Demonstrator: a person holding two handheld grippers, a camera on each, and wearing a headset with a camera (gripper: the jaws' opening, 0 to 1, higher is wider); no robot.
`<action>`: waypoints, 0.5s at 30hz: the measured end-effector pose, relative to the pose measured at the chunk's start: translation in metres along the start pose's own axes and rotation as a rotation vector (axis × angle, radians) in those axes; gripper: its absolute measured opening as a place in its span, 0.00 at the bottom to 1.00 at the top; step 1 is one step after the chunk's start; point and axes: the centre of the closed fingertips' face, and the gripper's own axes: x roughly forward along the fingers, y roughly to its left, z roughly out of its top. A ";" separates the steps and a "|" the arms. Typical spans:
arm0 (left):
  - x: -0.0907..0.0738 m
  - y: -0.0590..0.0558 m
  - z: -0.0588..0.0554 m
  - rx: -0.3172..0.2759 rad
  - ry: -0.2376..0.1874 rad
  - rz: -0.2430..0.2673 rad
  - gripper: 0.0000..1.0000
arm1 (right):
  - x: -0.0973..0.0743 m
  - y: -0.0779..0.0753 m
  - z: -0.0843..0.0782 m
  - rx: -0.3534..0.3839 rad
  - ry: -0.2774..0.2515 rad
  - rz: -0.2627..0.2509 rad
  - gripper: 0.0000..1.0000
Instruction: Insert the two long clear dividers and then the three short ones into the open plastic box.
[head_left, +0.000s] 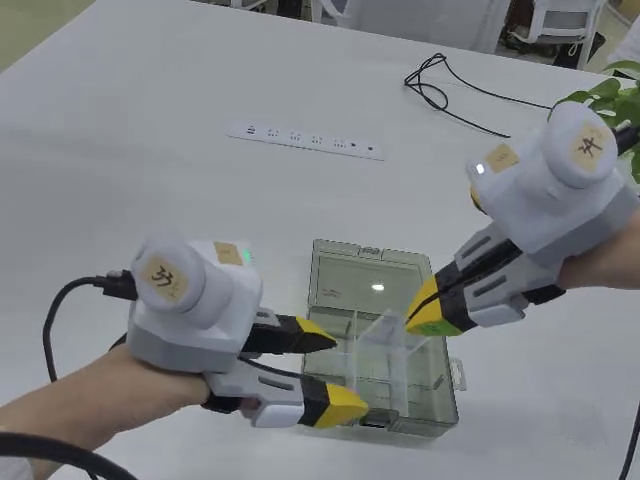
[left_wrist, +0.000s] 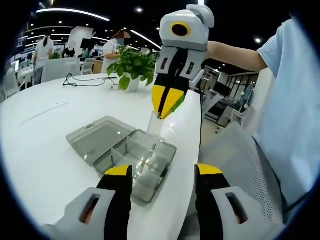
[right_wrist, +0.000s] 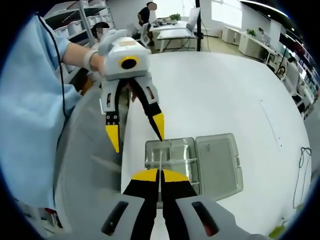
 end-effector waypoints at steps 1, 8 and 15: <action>-0.001 0.001 -0.003 -0.009 0.004 0.009 0.51 | 0.003 -0.003 -0.004 0.008 0.006 0.001 0.02; -0.006 0.014 -0.011 -0.030 0.012 0.098 0.82 | 0.014 -0.010 -0.017 0.006 0.047 -0.017 0.02; -0.015 0.028 -0.016 -0.055 0.020 0.166 1.00 | 0.018 -0.018 -0.025 0.000 0.066 -0.031 0.02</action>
